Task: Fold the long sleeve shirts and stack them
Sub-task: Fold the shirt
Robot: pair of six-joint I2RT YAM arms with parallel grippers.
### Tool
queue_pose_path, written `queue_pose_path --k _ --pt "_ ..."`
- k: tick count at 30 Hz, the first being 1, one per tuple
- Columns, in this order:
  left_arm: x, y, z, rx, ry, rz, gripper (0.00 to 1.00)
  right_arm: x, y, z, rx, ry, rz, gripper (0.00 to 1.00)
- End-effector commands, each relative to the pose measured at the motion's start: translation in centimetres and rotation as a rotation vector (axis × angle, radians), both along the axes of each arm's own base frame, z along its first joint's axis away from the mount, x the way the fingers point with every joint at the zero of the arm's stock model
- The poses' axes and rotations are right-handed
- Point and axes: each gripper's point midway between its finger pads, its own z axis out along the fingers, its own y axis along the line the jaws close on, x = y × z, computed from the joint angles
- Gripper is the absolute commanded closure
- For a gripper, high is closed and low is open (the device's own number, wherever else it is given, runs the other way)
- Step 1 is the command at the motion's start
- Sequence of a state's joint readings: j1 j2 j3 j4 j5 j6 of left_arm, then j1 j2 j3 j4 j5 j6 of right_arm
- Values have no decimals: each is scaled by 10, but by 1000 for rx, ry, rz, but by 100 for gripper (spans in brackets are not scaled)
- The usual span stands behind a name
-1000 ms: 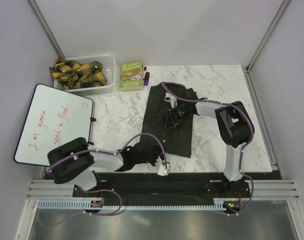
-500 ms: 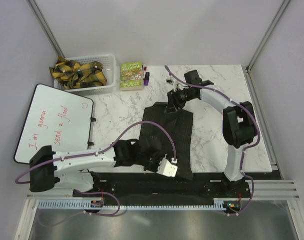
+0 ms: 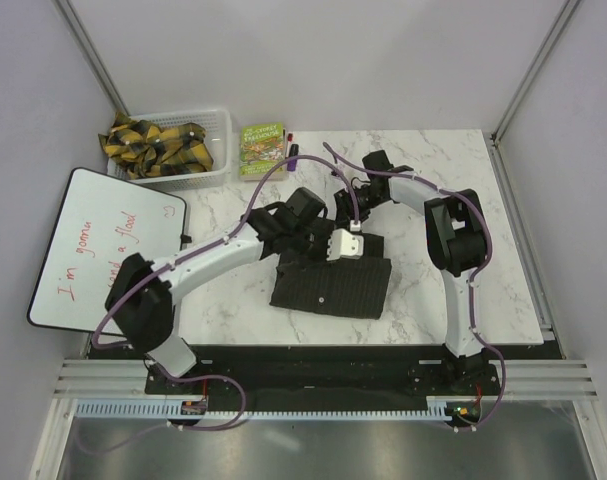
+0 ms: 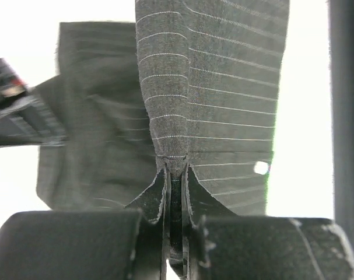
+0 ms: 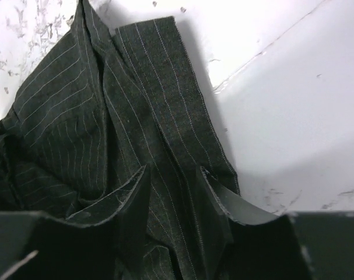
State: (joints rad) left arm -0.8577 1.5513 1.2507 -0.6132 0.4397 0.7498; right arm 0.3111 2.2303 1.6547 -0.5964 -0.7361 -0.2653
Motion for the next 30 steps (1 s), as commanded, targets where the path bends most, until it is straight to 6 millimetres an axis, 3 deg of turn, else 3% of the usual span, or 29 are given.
queue_pose_path --k 1,3,4,6,10,13,14,16,17,19,21,24,30 --pt "77 -18 -6 -48 -179 -21 98 -20 6 3 33 12 63 57" --pt "102 -24 -15 -60 -237 -20 98 -26 7 -1 37 27 75 58" --pt "115 -21 -35 -39 -233 -7 98 -28 7 -3 36 31 79 59" --pt "131 -21 -52 -47 -274 0 98 -33 6 -5 38 40 89 60" --pt "139 -15 -88 -35 -278 12 98 -44 6 -9 39 67 114 62" --pt "119 -12 -101 -17 -188 16 98 -59 9 -11 47 95 141 64" --pt "112 -13 -91 -38 -181 14 98 -64 10 -7 54 95 149 64" --pt "86 -6 -98 -13 -126 10 98 -83 11 -9 59 128 168 64" --pt "75 -7 -82 -41 -110 15 98 -88 11 -3 66 122 176 64" --pt "47 -1 -82 -32 -65 -4 98 -105 12 -4 68 143 193 64" --pt "19 2 -77 -21 -33 -22 98 -110 13 0 75 137 204 64" --pt "-5 7 -73 -4 5 -33 96 -114 11 2 72 138 207 62" --pt "-11 16 -77 50 9 -40 86 -99 12 31 64 64 171 54"
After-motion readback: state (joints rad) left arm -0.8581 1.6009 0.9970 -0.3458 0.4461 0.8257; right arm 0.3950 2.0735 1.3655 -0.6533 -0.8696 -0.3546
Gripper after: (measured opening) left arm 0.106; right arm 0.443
